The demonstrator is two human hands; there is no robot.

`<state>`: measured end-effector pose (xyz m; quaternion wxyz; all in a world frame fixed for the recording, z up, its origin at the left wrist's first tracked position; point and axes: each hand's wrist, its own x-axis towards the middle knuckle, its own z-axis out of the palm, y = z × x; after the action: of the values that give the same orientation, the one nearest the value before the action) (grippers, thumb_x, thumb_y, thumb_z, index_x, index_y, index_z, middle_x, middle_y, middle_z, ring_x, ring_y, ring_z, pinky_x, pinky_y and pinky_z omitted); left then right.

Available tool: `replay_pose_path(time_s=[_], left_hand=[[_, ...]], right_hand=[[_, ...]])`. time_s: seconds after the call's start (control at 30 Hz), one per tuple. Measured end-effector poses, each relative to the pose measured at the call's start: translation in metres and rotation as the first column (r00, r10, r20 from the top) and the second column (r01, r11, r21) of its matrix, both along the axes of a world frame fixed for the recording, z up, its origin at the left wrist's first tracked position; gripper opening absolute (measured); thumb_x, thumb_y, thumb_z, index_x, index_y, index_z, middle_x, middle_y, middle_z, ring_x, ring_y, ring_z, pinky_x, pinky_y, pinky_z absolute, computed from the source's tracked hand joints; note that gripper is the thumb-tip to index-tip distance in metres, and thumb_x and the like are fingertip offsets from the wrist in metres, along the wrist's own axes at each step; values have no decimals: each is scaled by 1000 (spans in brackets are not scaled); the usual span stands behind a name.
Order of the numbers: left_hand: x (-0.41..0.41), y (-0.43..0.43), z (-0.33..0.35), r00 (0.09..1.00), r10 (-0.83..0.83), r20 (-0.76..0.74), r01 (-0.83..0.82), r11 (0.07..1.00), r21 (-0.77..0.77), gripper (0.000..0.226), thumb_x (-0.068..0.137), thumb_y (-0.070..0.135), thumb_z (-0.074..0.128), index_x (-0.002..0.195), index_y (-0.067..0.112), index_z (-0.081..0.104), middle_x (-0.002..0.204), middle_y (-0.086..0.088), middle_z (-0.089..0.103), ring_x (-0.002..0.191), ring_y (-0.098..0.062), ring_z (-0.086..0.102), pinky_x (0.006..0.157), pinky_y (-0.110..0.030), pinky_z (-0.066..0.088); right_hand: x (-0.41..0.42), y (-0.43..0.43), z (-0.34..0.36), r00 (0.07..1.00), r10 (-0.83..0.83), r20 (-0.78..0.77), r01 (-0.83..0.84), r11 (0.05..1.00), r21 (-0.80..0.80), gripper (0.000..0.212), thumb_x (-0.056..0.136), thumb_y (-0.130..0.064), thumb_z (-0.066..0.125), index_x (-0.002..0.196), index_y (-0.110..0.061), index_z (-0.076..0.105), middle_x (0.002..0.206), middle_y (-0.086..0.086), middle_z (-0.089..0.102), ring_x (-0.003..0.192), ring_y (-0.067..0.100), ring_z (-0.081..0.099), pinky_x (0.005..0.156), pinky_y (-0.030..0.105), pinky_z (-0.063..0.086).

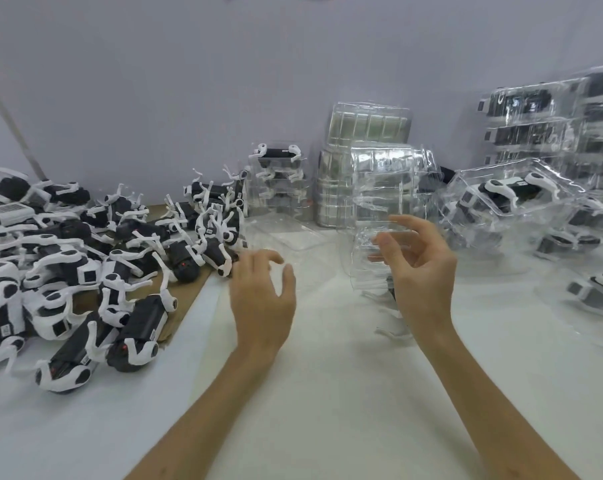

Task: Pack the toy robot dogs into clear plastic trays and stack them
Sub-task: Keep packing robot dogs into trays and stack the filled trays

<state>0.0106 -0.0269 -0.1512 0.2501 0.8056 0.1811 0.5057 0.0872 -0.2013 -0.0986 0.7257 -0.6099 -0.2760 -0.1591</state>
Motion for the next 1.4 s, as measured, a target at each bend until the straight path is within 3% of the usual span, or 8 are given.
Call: replay_pose_path(time_s=[0.2, 0.43, 0.6, 0.73, 0.87, 1.03, 1.23, 1.4], left_hand=[[11, 3, -17, 755, -469, -459, 385, 883, -269, 44, 102, 31, 52, 145, 28, 44, 160, 10, 28, 150, -8, 16, 121, -31, 8], [-4, 24, 9, 835, -536, 125, 439, 512, -738, 22, 105, 30, 44, 111, 24, 64, 123, -2, 68, 107, -21, 69, 92, -36, 50], [-30, 59, 25, 819, -472, 327, 418, 100, -903, 65, 59, 58, 85, 97, 8, 66, 95, -15, 69, 67, -21, 71, 57, -29, 56], [-47, 81, 0, 895, -308, 323, 399, 229, -888, 44, 101, 41, 46, 123, 6, 62, 122, -17, 68, 108, -28, 66, 98, -42, 48], [-50, 90, 0, 901, -355, 249, 369, 327, -870, 40, 102, 46, 43, 114, 15, 65, 113, -5, 74, 112, -24, 66, 100, -43, 46], [-47, 70, -3, 896, -430, 115, 341, 499, -796, 53, 69, 61, 66, 114, 34, 66, 114, 13, 70, 109, -6, 64, 84, -30, 49], [-44, 60, -11, 865, -500, 25, 350, 568, -745, 58, 56, 59, 73, 111, 44, 61, 118, 17, 66, 107, 10, 58, 89, -25, 42], [-44, 59, -12, 886, -461, 41, 348, 605, -716, 56, 58, 55, 74, 110, 40, 63, 117, 11, 64, 102, 9, 60, 90, -26, 44]], right_hand=[[1, 1, -3, 1000, 5, 15, -4, 999, -43, 22, 91, -18, 72, 112, -18, 65, 90, 4, 74, 72, 19, 74, 65, 28, 56], [-14, 3, -2, 933, 229, 279, -119, 925, -361, 30, 87, -17, 75, 116, -20, 69, 88, -11, 73, 82, 12, 69, 84, 26, 51], [-21, 8, -13, 834, 461, 303, -52, 611, -790, 32, 82, -33, 75, 113, -41, 69, 90, -24, 69, 91, 4, 56, 102, 23, 26], [-23, 11, -18, 808, 493, 324, -5, 556, -831, 31, 84, -34, 73, 113, -43, 69, 88, -25, 69, 95, 2, 51, 103, 19, 22], [-18, 6, -11, 848, 493, 197, -84, 492, -867, 32, 83, -59, 62, 110, -43, 69, 97, -25, 68, 106, -4, 51, 108, 22, 19], [9, -11, 4, 980, 26, 197, 81, 853, -515, 19, 85, -43, 74, 97, -29, 68, 97, -17, 65, 91, 3, 60, 81, 21, 47], [44, -32, -12, 929, -322, -184, -28, 434, -900, 85, 74, -58, 77, 142, -25, 36, 128, 6, 50, 108, 26, 57, 91, 44, 49], [57, -43, -13, 907, -327, -265, -33, 571, -820, 65, 76, -15, 80, 132, -20, 48, 95, 1, 59, 78, 14, 58, 58, 28, 45]])
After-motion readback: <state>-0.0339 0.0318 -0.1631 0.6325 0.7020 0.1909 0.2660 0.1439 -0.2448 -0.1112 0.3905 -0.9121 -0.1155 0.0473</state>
